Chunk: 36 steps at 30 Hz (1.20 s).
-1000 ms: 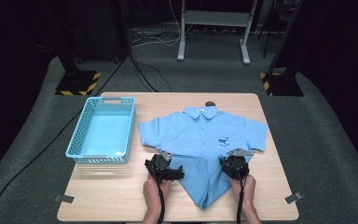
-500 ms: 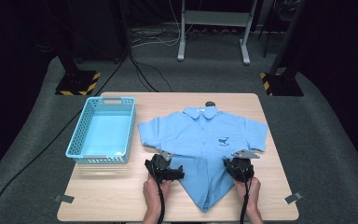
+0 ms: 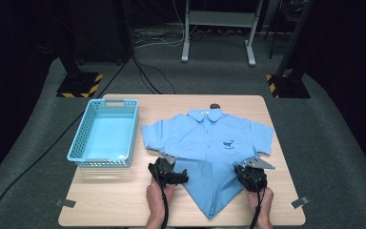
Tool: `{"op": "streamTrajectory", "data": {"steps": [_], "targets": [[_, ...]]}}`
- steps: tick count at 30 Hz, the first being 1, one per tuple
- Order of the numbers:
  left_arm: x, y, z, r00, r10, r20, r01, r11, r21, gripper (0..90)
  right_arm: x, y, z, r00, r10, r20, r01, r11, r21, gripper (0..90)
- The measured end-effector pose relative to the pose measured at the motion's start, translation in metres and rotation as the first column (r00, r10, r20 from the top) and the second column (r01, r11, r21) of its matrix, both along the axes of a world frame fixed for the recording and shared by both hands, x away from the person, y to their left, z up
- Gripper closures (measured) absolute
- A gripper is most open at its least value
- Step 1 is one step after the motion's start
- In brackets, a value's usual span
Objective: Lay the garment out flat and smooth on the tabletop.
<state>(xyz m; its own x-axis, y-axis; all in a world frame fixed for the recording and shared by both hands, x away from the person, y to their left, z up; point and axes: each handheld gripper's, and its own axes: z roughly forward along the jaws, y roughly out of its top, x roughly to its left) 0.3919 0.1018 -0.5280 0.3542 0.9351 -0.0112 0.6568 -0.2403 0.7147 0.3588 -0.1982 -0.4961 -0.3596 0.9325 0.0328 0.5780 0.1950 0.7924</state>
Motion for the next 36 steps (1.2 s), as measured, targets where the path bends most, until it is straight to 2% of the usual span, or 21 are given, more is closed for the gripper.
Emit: {"op": "streamTrajectory", "data": {"steps": [10,36], "targets": [[0.000,0.000,0.000,1.0000,-0.004,0.000,0.004,1.0000,0.001,0.3,-0.013,-0.005,0.007,0.9996,-0.014,0.023,0.014,1.000,0.000,83.4],[0.000,0.000,0.000,1.0000,-0.004,0.000,0.004,1.0000,0.001,0.3,-0.044,-0.031,0.022,0.9953,-0.078,0.057,0.076,0.997,0.027,83.0]]}}
